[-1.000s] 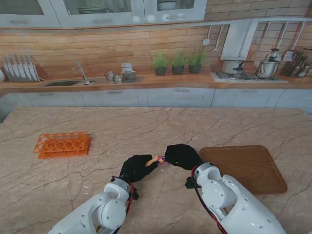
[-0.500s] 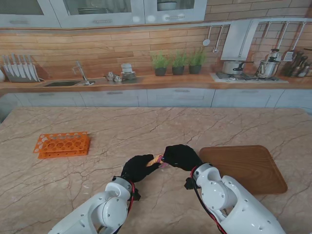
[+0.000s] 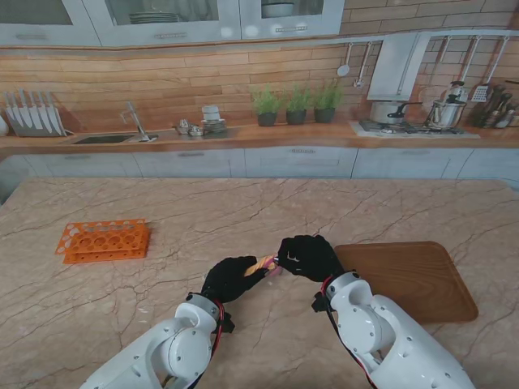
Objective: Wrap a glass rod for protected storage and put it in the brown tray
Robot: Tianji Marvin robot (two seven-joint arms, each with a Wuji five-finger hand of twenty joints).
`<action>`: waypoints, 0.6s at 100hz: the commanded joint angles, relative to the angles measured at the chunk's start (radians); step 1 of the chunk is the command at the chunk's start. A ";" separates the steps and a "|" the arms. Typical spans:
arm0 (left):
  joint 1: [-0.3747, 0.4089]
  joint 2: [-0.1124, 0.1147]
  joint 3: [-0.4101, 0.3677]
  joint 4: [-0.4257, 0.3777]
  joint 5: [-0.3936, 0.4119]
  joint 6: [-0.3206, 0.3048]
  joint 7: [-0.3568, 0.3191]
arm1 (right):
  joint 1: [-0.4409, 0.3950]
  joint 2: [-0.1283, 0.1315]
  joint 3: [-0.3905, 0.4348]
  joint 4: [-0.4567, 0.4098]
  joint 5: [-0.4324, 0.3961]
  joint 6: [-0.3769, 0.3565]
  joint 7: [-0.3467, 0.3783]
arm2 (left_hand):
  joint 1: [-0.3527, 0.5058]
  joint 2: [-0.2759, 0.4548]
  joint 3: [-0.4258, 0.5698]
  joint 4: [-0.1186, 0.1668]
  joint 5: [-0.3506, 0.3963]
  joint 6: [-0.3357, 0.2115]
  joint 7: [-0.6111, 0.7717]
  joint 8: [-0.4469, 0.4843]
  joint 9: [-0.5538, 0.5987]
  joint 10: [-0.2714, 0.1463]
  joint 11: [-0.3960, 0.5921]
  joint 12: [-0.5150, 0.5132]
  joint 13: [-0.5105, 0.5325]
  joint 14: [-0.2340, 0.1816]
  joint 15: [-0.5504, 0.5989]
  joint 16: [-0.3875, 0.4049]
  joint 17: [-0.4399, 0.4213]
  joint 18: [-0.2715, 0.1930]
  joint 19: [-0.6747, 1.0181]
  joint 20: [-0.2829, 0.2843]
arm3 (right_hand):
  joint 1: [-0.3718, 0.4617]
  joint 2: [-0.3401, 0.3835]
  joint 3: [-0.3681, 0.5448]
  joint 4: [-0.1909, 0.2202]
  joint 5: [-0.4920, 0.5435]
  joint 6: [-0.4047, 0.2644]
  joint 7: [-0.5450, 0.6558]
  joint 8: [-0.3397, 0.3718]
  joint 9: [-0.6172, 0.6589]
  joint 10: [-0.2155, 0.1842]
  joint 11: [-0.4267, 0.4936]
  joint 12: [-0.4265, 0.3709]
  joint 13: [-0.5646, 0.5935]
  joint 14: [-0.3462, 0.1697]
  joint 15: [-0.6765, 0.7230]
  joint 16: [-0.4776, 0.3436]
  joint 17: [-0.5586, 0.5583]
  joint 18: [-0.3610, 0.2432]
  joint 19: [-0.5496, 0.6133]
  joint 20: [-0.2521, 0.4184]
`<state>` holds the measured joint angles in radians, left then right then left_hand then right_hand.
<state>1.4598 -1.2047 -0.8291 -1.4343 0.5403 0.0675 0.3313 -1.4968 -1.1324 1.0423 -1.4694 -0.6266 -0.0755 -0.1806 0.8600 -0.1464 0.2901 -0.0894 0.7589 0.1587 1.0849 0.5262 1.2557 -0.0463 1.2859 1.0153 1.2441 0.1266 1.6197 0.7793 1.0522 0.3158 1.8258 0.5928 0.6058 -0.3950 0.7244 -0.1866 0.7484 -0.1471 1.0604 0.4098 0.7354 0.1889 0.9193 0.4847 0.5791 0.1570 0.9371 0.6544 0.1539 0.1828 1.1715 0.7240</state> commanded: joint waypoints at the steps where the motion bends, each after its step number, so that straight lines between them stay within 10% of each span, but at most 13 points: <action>1: 0.008 -0.002 0.000 -0.006 -0.001 -0.008 -0.006 | -0.003 -0.004 -0.001 0.001 -0.012 -0.007 -0.005 | 0.034 0.024 -0.012 -0.025 -0.033 0.008 0.045 0.013 0.011 -0.069 0.071 0.021 0.027 -0.023 0.038 0.001 0.021 0.025 0.225 -0.012 | -0.053 0.007 0.008 0.013 0.006 -0.019 0.012 0.003 0.021 0.030 0.011 0.000 0.001 0.006 0.013 0.019 -0.001 0.002 0.003 0.027; 60: 0.006 0.005 0.002 0.002 -0.007 -0.062 -0.026 | 0.029 -0.006 -0.018 0.034 0.021 -0.020 0.014 | 0.032 0.009 -0.030 -0.011 -0.014 -0.007 0.034 0.013 0.015 -0.060 0.057 0.022 0.027 -0.017 0.006 0.005 0.018 0.035 0.210 -0.046 | 0.056 0.040 -0.026 0.013 -0.037 -0.056 -0.056 -0.072 0.028 0.017 -0.017 -0.020 0.014 -0.004 0.007 0.014 0.008 0.000 0.010 0.024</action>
<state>1.4584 -1.1976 -0.8282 -1.4293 0.5377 0.0103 0.3098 -1.4681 -1.1318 1.0250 -1.4336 -0.6079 -0.0914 -0.1796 0.8732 -0.1464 0.2756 -0.0894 0.7387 0.1604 1.0949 0.5274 1.2470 -0.0525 1.2881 1.0230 1.2444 0.1266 1.6074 0.7793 1.0522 0.3282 1.8258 0.5583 0.6105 -0.3795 0.7005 -0.1855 0.7259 -0.1717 1.0115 0.3503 0.7355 0.1987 0.9095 0.4735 0.5794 0.1662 0.9369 0.6638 0.1643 0.1839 1.1714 0.7243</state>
